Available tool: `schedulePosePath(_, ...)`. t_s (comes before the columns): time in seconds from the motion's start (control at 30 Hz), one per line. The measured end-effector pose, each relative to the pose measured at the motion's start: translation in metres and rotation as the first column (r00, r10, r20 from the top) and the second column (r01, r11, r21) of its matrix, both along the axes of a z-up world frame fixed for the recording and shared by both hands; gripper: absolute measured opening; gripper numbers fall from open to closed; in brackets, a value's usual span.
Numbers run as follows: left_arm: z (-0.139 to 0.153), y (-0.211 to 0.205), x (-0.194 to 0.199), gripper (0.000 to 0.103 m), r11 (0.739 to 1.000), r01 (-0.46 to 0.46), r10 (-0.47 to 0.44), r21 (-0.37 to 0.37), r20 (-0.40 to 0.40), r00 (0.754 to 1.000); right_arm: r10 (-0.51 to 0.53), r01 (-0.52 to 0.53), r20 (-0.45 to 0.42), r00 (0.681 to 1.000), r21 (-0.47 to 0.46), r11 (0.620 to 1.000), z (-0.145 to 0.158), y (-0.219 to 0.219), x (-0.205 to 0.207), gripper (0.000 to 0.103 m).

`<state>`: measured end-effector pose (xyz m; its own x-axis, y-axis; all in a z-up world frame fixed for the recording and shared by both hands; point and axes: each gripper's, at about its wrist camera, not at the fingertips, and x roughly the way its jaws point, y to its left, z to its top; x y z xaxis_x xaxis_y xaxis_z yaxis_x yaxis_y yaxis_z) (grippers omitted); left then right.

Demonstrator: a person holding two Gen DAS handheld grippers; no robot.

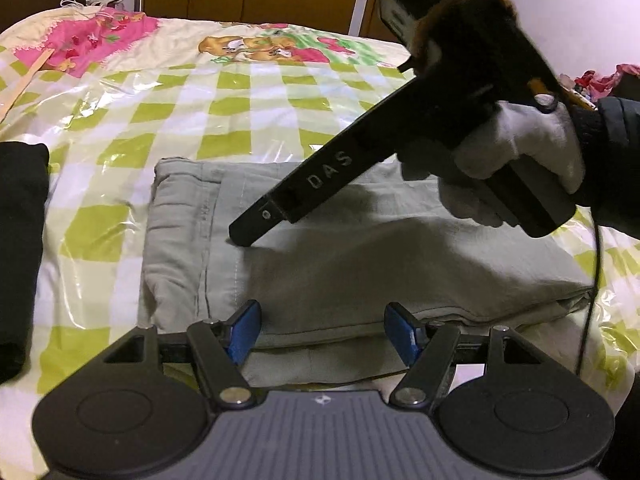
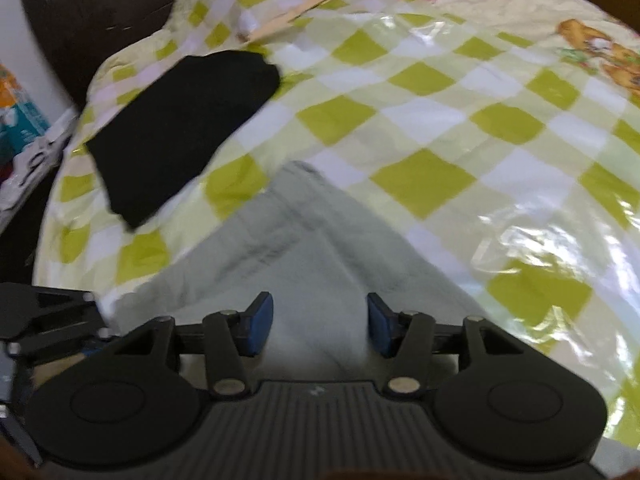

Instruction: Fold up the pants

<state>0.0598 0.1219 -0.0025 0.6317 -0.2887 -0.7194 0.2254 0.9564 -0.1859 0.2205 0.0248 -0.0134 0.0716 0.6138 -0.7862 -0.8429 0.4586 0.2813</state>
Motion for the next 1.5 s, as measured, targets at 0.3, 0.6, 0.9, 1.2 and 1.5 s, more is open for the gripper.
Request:
schedulePosePath(0.3,-0.004,-0.003,0.002,0.08,1.0,0.008,-0.008,0.002,-0.001,1.0,-0.009,0.009,0.008,1.0,-0.056,0.998,-0.005,0.006,0.004,0.039)
schedulePosePath(0.6,0.005,0.001,-0.004,0.08,1.0,0.007,-0.007,-0.002,0.027,1.0,0.005,-0.004,0.064,0.998,-0.024,1.0,0.031,0.016,-0.016,0.005)
schedulePosePath(0.9,0.002,0.005,-0.009,0.08,1.0,-0.011,0.011,0.004,0.017,1.0,0.02,-0.023,0.09,0.996,0.037,0.999,0.046,0.04,-0.016,0.006)
schedulePosePath(1.2,0.0,0.005,-0.01,0.08,0.999,-0.014,0.014,0.031,-0.001,1.0,-0.069,0.065,0.104,0.992,0.042,0.997,0.016,0.054,-0.007,0.019)
schedulePosePath(1.5,0.022,-0.004,-0.007,0.081,0.999,0.028,-0.03,0.02,0.085,0.996,-0.244,0.21,0.147,0.958,0.216,0.954,0.074,-0.012,0.003,0.041)
